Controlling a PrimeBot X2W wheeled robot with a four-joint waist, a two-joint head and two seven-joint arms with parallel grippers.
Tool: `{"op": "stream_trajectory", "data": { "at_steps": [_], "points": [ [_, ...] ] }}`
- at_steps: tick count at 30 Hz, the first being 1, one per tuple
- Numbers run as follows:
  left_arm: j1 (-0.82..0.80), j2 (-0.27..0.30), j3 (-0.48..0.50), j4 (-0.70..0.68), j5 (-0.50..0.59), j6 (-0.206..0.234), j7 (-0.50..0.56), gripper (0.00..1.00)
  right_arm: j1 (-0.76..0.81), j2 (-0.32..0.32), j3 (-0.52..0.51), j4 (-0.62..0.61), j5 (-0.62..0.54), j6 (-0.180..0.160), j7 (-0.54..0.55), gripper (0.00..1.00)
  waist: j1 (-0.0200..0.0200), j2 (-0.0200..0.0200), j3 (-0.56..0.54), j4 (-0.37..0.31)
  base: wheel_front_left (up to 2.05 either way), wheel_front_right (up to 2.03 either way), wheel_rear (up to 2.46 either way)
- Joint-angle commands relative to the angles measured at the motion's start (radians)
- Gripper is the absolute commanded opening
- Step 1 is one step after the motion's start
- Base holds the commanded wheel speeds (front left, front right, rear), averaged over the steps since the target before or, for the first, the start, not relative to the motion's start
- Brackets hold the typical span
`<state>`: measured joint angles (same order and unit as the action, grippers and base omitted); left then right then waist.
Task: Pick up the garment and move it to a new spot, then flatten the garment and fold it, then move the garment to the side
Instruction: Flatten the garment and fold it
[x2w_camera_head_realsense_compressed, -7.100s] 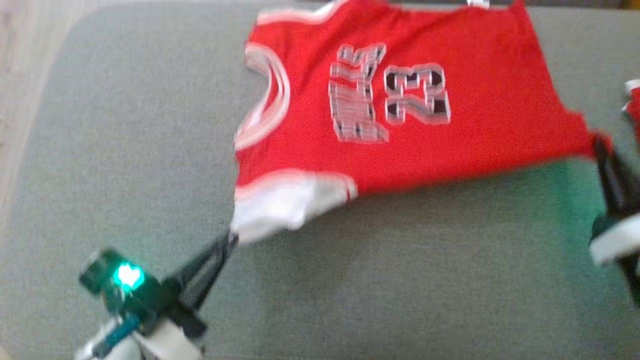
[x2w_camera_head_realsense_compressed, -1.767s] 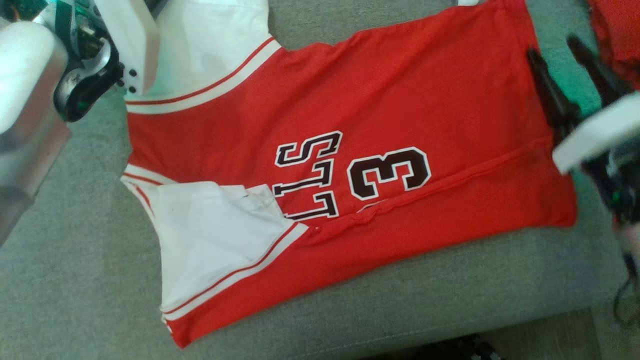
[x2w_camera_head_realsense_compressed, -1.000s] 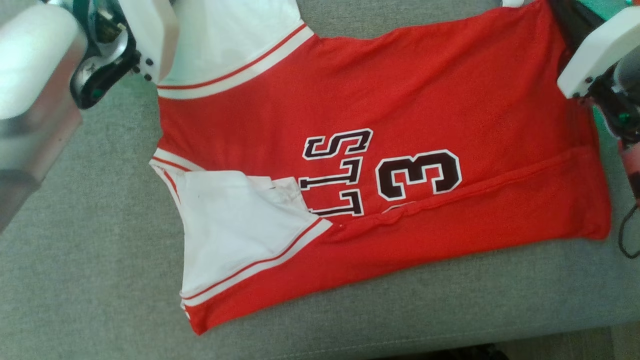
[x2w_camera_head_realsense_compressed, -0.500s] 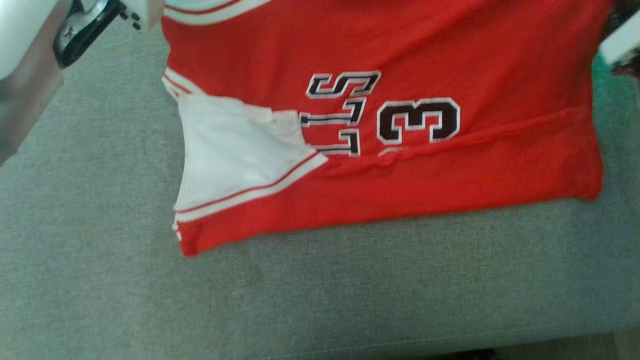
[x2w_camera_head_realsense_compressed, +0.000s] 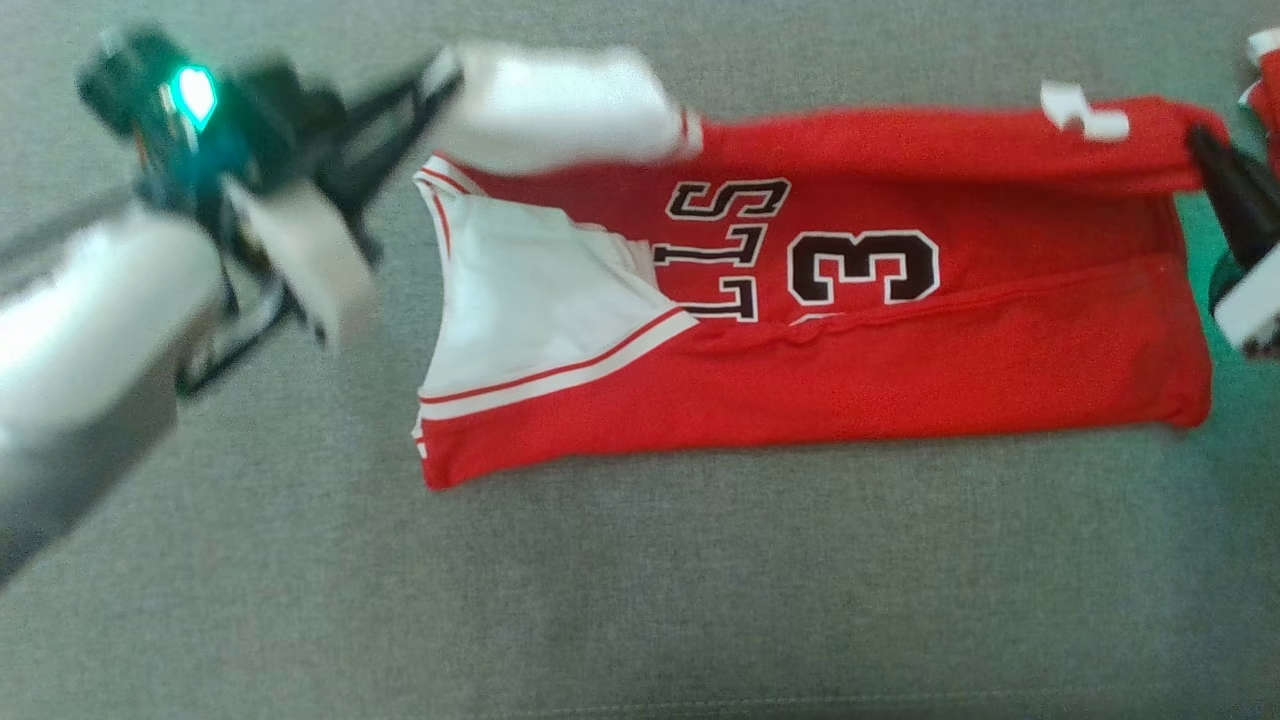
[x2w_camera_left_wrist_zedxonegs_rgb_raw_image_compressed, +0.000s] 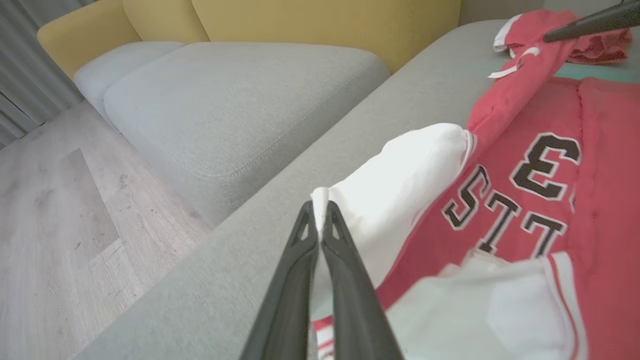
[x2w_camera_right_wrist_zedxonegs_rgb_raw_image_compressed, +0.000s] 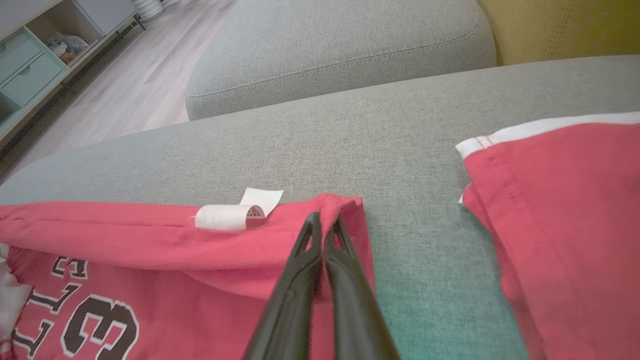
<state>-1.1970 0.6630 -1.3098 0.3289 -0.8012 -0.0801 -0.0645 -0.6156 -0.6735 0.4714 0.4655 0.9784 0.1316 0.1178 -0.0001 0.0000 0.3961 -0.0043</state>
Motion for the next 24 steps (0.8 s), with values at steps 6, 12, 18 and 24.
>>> {"op": "stream_trajectory", "data": {
  "at_steps": [6, 12, 18, 24],
  "points": [
    [0.144, 0.126, 0.034, -0.193, 0.034, 0.099, 0.001, 0.0, 0.157, -0.06, -0.035, -0.063, -0.009, -0.001, -0.039, 0.0, 0.0001, 0.0, -0.044, 0.014, 0.0, 0.0, 0.0],
    [0.27, 0.16, 0.032, -0.299, 0.038, 0.181, 0.001, 0.0, 0.26, -0.033, -0.073, -0.099, -0.057, -0.001, -0.046, 0.0, 0.0001, 0.0, -0.048, 0.005, 0.0, 0.0, 0.0],
    [0.386, 0.103, 0.042, -0.288, 0.031, 0.302, -0.083, 1.0, 0.316, 0.05, -0.162, -0.083, -0.133, -0.001, -0.097, 1.0, 0.0001, 0.0, -0.06, 0.0, 0.0, 0.0, 0.0],
    [0.553, -0.024, 0.151, -0.237, 0.008, 0.499, -0.193, 1.0, 0.423, 0.198, -0.325, -0.062, -0.231, -0.001, -0.234, 1.0, 0.0001, 0.0, -0.119, 0.012, 0.0, 0.0, 0.0]
  ]
}}
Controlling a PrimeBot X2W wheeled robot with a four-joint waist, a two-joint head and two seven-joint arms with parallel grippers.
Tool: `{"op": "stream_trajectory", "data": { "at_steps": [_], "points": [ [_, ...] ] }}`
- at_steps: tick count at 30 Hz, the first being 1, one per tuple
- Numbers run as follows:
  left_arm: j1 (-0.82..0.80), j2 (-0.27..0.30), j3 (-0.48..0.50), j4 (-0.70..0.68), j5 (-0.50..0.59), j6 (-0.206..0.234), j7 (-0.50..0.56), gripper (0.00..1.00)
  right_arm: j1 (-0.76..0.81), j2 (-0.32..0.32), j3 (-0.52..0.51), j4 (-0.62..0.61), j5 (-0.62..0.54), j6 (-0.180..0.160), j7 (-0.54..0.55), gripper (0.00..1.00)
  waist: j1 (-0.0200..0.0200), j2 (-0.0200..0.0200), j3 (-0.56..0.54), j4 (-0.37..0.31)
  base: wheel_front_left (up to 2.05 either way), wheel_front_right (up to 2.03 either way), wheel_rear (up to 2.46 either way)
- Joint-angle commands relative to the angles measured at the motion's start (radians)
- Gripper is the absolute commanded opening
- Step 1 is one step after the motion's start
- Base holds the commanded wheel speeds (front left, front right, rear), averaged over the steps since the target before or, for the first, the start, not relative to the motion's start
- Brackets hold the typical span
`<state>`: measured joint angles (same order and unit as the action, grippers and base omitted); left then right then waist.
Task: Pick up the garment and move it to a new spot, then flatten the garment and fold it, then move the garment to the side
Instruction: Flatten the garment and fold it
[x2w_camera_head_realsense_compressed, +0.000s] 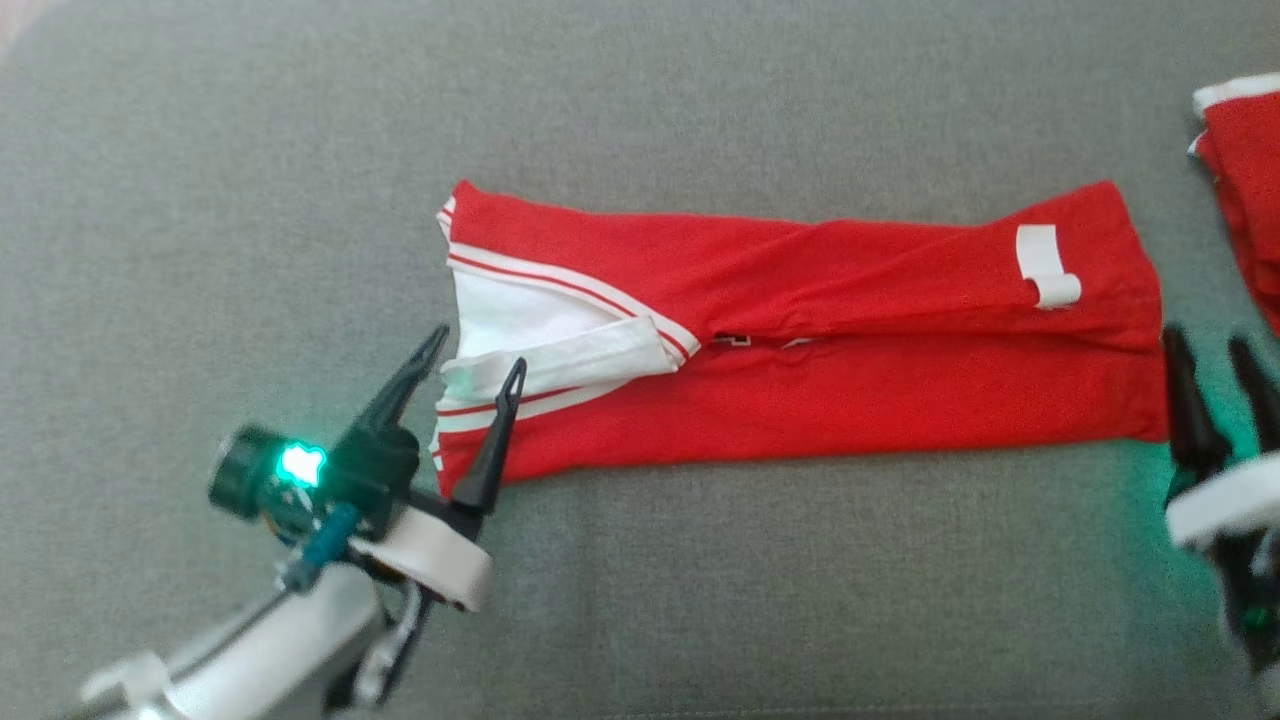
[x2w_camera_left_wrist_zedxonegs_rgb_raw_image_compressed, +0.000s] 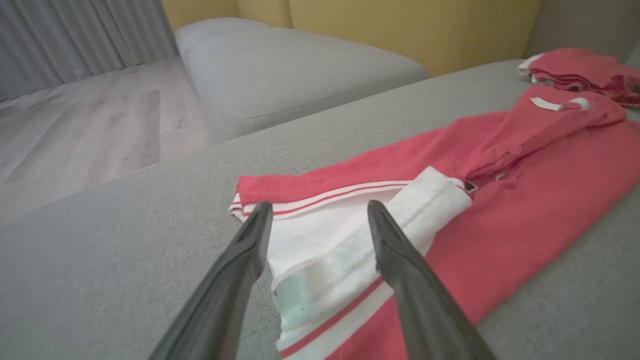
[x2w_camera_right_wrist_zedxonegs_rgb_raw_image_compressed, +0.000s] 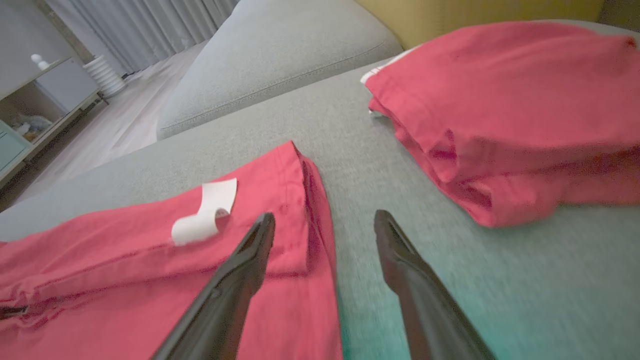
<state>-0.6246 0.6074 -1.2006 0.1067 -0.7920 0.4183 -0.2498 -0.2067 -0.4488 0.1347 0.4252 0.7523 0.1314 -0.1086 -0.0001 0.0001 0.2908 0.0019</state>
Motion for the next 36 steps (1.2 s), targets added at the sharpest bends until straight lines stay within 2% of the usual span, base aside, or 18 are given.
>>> {"op": "stream_trajectory", "data": {
  "at_steps": [1, 3, 6, 10, 15, 21, 23, 24, 29, 36],
  "points": [
    [0.012, 0.008, 0.072, -0.017, 0.008, 0.028, -0.01, 1.0, 0.033, 0.0, -0.01, -0.023, -0.022, -0.001, -0.024, 1.0, 0.0001, -0.0001, -0.024, 0.009, 0.0, 0.0, 0.0],
    [0.081, -0.043, 0.158, -0.047, 0.062, 0.078, -0.011, 1.0, 0.064, 0.054, -0.055, -0.021, -0.045, -0.001, -0.048, 1.0, 0.0001, -0.0001, -0.043, 0.018, 0.0, 0.0, 0.0],
    [0.203, -0.115, 0.274, -0.094, 0.169, 0.124, -0.012, 1.0, 0.083, 0.116, -0.117, -0.009, -0.09, -0.001, -0.065, 1.0, 0.0001, -0.0001, -0.065, 0.038, 0.0, 0.0, 0.0],
    [0.346, -0.219, 0.393, -0.146, 0.301, 0.141, -0.012, 1.0, 0.066, 0.172, -0.197, 0.036, -0.145, -0.001, -0.063, 1.0, 0.0001, -0.0001, -0.084, 0.079, 0.0, 0.0, 0.0],
    [0.464, -0.327, 0.487, -0.185, 0.428, 0.105, -0.012, 1.0, 0.004, 0.195, -0.294, 0.135, -0.217, -0.001, -0.044, 1.0, 0.0001, -0.0001, -0.094, 0.135, 0.0, 0.0, 0.0],
    [0.536, -0.4, 0.563, -0.187, 0.518, 0.029, -0.012, 1.0, -0.071, 0.214, -0.387, 0.295, -0.315, -0.001, 0.021, 0.98, 0.0001, -0.0001, -0.092, 0.184, 0.0, 0.0, 0.0],
    [0.549, -0.414, 0.588, -0.183, 0.537, 0.003, -0.012, 1.0, -0.087, 0.226, -0.406, 0.33, -0.342, -0.001, 0.032, 0.24, 0.0001, -0.0001, -0.093, 0.193, 0.0, 0.0, 0.0],
    [0.555, -0.419, 0.602, -0.182, 0.547, -0.008, -0.012, 1.0, -0.093, 0.235, -0.408, 0.339, -0.35, -0.001, 0.034, 0.0, 0.0001, -0.0001, -0.094, 0.195, 0.0, 0.0, 0.0],
    [0.586, -0.446, 0.67, -0.181, 0.583, -0.052, -0.012, 1.0, -0.086, 0.258, -0.406, 0.319, -0.346, -0.001, 0.009, 0.0, 0.0001, -0.0001, -0.11, 0.188, 0.0, 0.0, 0.0],
    [0.616, -0.467, 0.725, -0.177, 0.62, -0.105, -0.012, 1.0, -0.072, 0.19, -0.461, 0.229, -0.345, -0.001, 0.006, 0.0, 0.0001, -0.0001, -0.136, 0.154, 0.0, 0.0, 0.0]
  ]
}}
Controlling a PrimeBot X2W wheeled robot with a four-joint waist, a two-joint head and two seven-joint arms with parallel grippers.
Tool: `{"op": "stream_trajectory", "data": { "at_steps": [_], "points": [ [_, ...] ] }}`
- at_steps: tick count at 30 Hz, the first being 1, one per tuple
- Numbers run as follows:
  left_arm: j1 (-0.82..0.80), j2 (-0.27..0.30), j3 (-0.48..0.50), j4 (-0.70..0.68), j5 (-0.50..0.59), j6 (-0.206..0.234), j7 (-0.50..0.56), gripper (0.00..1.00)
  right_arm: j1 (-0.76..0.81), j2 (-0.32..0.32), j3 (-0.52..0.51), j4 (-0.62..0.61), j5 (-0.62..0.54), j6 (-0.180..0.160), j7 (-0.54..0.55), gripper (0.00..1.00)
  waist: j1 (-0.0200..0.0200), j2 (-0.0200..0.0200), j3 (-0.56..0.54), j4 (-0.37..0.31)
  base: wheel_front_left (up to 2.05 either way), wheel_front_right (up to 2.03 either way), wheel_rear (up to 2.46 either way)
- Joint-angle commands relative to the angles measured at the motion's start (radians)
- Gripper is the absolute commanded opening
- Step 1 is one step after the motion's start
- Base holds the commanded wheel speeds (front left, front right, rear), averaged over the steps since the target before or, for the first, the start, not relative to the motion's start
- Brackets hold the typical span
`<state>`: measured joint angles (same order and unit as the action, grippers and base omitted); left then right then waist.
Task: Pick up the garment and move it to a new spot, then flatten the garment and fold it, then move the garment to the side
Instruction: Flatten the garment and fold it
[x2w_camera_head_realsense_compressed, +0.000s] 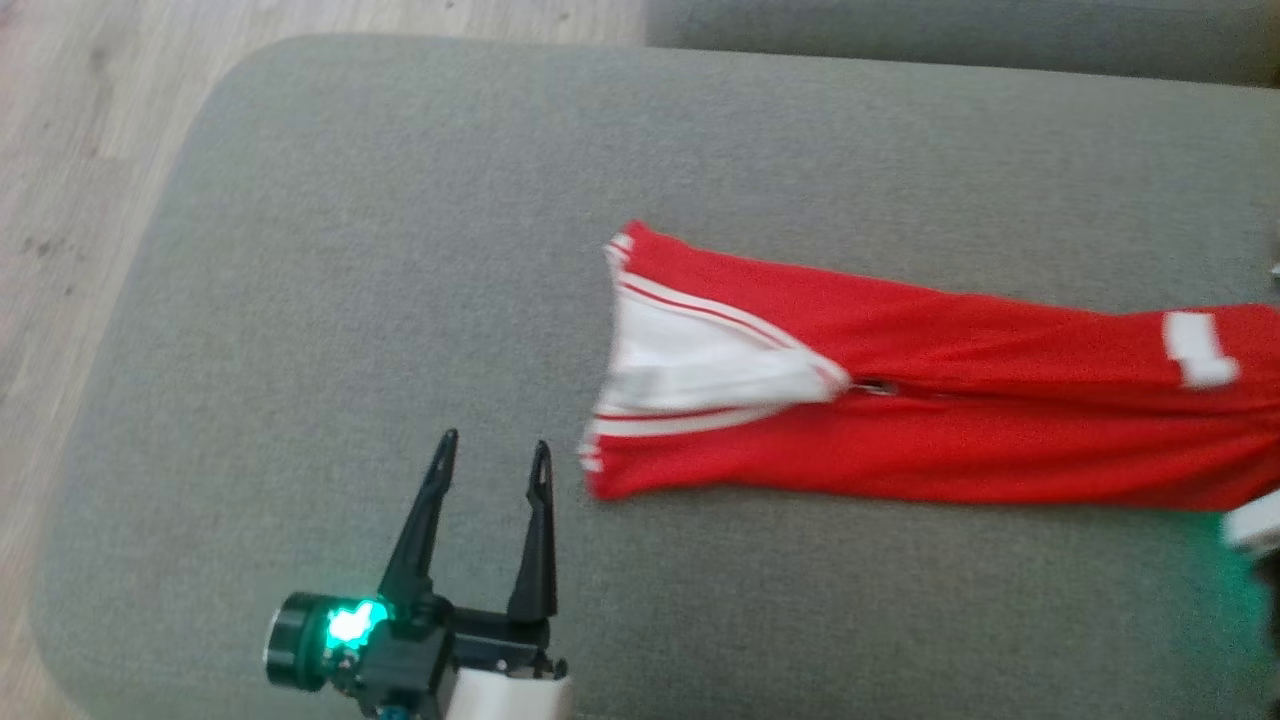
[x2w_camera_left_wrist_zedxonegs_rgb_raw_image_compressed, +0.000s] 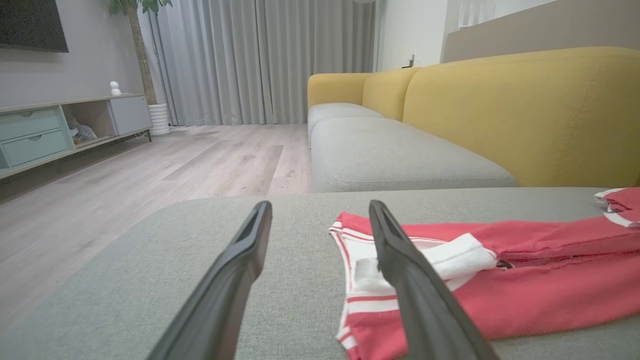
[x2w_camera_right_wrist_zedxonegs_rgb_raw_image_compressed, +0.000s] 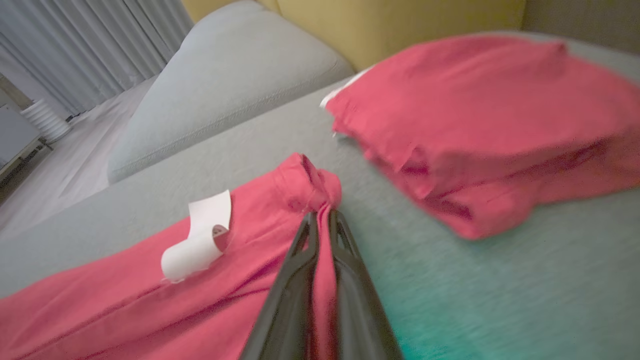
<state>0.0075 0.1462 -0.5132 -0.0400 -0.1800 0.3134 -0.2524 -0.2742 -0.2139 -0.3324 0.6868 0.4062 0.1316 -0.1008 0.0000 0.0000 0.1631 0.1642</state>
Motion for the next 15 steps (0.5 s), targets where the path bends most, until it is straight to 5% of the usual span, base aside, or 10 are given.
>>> {"op": "stream_trajectory", "data": {
  "at_steps": [1, 7, 15],
  "points": [
    [-0.013, -0.008, 0.046, -0.03, 0.014, -0.007, -0.009, 1.0, -0.004, -0.063, -0.005, -0.055, 0.006, -0.001, 0.012, 0.0, 0.0, 0.0, -0.013, -0.014, 0.0, 0.0, 0.0],
    [0.007, -0.023, 0.084, -0.027, 0.038, -0.045, -0.009, 1.0, -0.01, -0.103, -0.012, -0.313, 0.105, -0.001, 0.165, 0.0, 0.0, 0.0, -0.033, -0.037, 0.0, 0.0, 0.0],
    [0.016, -0.047, 0.102, -0.008, 0.056, -0.094, -0.009, 1.0, 0.055, 0.093, 0.132, -0.716, 0.157, -0.001, 0.347, 0.0, 0.0, 0.0, -0.04, -0.005, 0.0, 0.0, 0.0]
  ]
}}
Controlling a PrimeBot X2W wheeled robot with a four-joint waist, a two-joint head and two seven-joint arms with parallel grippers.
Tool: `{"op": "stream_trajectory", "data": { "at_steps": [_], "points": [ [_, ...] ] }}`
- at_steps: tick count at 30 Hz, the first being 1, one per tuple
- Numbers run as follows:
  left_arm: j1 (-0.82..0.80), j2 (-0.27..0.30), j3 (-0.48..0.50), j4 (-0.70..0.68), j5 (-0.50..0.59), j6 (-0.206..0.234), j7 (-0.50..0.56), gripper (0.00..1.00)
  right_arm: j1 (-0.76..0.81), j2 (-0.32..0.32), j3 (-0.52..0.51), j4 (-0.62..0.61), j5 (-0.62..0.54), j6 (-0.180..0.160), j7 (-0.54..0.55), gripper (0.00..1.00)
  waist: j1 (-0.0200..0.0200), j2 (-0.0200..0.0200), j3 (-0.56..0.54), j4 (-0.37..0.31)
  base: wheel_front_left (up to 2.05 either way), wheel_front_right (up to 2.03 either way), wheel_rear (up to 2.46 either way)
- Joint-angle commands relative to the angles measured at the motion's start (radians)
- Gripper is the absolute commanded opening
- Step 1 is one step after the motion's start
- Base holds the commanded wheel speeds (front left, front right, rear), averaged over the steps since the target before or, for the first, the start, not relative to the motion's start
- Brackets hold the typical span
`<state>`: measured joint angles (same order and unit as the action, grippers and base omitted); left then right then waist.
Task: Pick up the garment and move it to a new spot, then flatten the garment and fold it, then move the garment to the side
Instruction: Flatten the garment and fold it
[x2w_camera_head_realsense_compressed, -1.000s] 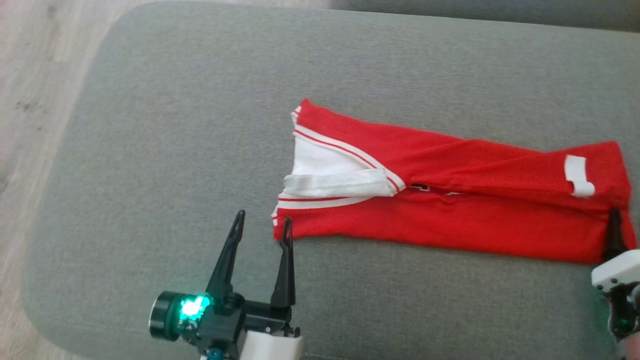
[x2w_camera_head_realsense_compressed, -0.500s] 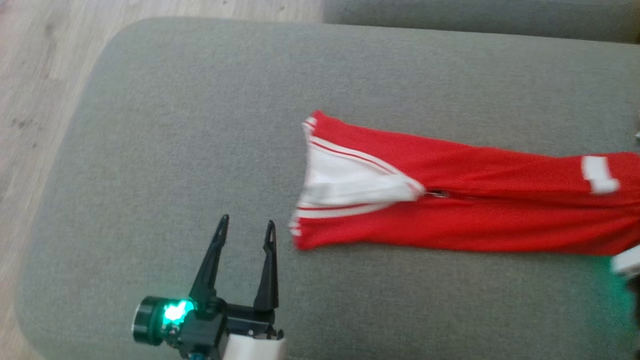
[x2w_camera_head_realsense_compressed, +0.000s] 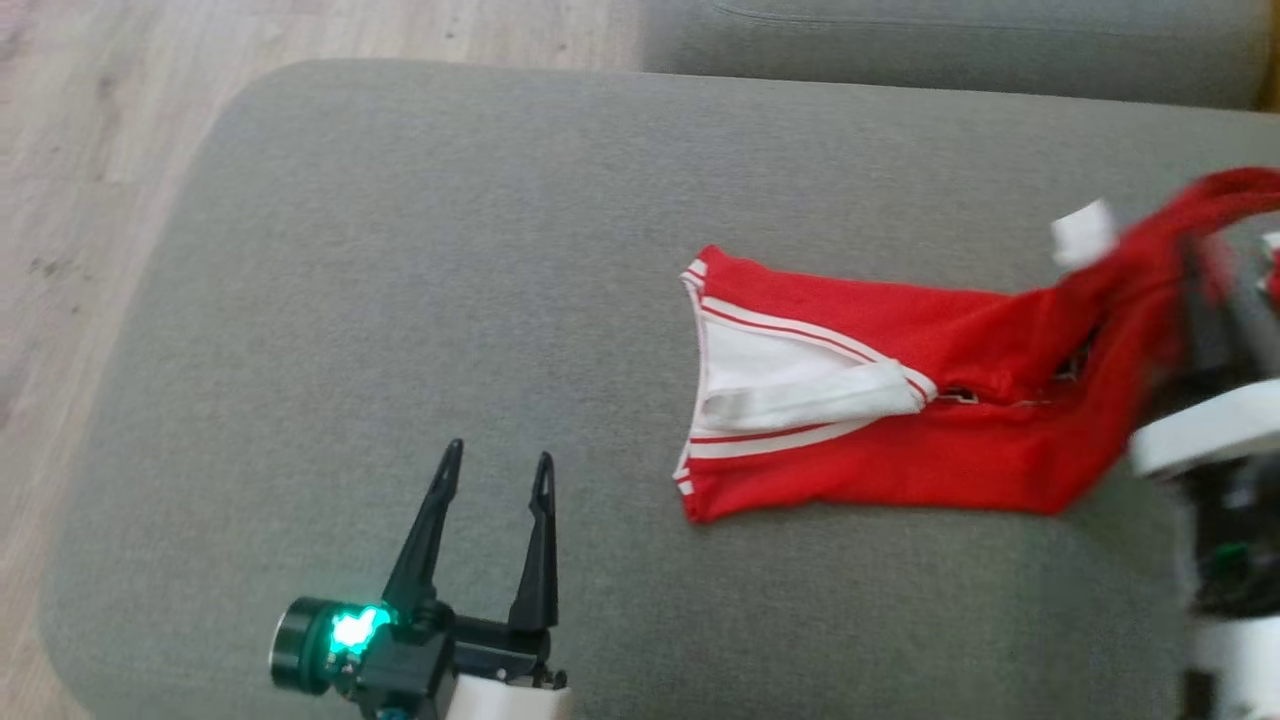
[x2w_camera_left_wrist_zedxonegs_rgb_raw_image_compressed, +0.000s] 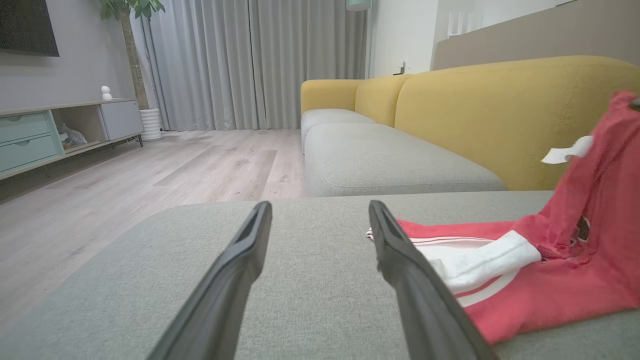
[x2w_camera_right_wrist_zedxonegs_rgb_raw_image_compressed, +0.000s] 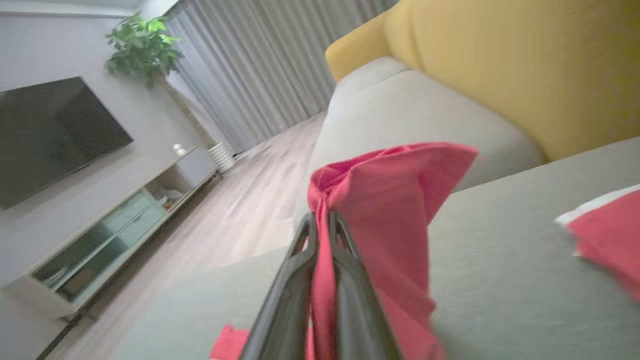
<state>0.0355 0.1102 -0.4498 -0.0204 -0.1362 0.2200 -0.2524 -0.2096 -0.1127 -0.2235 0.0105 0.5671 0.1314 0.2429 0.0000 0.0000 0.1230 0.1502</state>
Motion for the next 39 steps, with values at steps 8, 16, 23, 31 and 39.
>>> {"op": "stream_trajectory", "data": {
  "at_steps": [8, 16, 23, 31, 39],
  "points": [
    [-0.016, -0.035, 0.049, -0.007, 0.023, -0.036, -0.009, 1.0, 0.019, 0.062, 0.339, -0.024, -0.003, -0.001, 0.001, 0.09, 0.0, 0.0, 0.015, 0.095, 0.0, 0.0, 0.0],
    [-0.022, -0.05, 0.064, 0.002, 0.024, -0.045, -0.009, 1.0, -0.025, 0.062, 0.569, 0.155, 0.132, -0.001, -0.256, 1.0, 0.0, 0.0, 0.021, 0.112, 0.0, 0.0, 0.0],
    [-0.016, -0.056, 0.085, -0.007, 0.027, -0.042, -0.009, 1.0, -0.039, 0.062, 0.525, 0.206, 0.032, -0.001, -0.419, 1.0, 0.0, 0.0, -0.014, 0.061, 0.0, 0.0, 0.0],
    [0.024, -0.057, 0.126, 0.009, 0.006, -0.055, -0.009, 1.0, 0.065, 0.008, 0.424, 0.252, -0.189, -0.001, -0.495, 1.0, 0.0, 0.0, -0.094, -0.008, 0.0, 0.0, 0.0],
    [0.068, -0.059, 0.177, 0.059, -0.016, -0.081, -0.009, 1.0, 0.243, -0.007, 0.314, 0.209, -0.329, -0.001, -0.504, 1.0, 0.0, 0.0, -0.159, -0.058, 0.0, 0.0, 0.0]
  ]
}}
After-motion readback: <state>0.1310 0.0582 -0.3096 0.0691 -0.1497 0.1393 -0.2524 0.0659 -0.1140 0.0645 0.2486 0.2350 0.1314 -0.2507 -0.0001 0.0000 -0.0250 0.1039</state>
